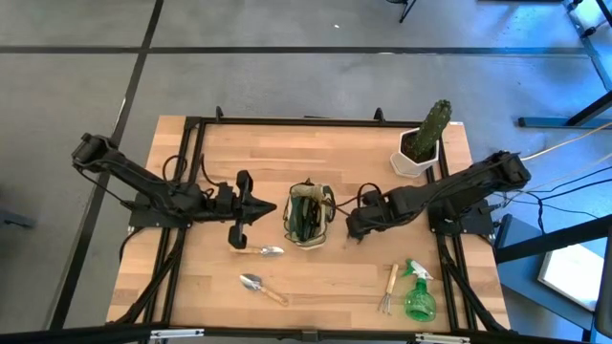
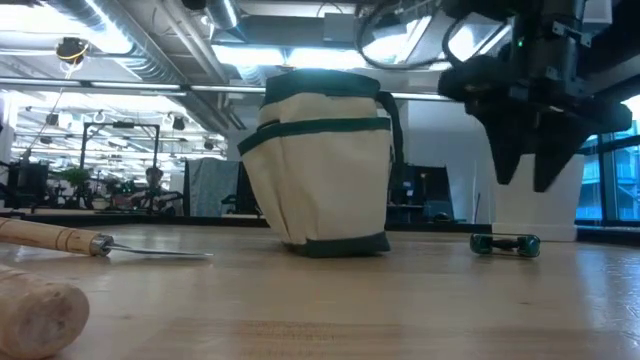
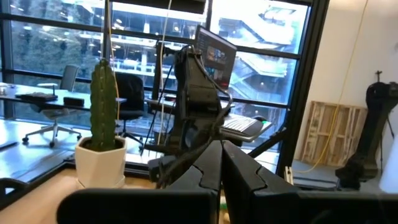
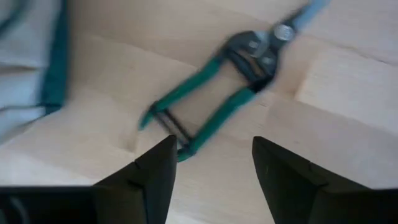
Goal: Pick & Place Garden tools in Gardening bag
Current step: Put the green fruit pruner into the green gardening bag
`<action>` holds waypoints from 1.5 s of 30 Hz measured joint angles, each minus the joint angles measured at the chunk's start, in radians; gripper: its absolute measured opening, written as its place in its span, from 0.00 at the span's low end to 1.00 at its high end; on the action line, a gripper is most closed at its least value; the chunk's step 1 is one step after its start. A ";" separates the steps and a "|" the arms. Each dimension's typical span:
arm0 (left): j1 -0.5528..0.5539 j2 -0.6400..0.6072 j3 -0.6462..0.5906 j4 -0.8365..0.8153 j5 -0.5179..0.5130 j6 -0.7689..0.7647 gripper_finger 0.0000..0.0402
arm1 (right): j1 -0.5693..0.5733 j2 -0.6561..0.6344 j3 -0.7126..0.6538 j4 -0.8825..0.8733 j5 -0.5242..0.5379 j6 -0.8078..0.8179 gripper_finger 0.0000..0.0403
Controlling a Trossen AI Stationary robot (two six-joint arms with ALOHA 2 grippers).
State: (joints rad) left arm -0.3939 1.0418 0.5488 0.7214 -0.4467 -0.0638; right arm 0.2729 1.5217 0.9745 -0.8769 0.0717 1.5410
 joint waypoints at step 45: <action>-0.103 -0.014 0.000 0.046 -0.086 0.123 0.00 | -0.006 0.223 -0.001 0.065 -0.030 0.023 0.53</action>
State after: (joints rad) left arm -0.4973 1.0279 0.5491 0.7673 -0.5327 0.0589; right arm 0.2673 1.7447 0.9733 -0.8117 0.0414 1.5637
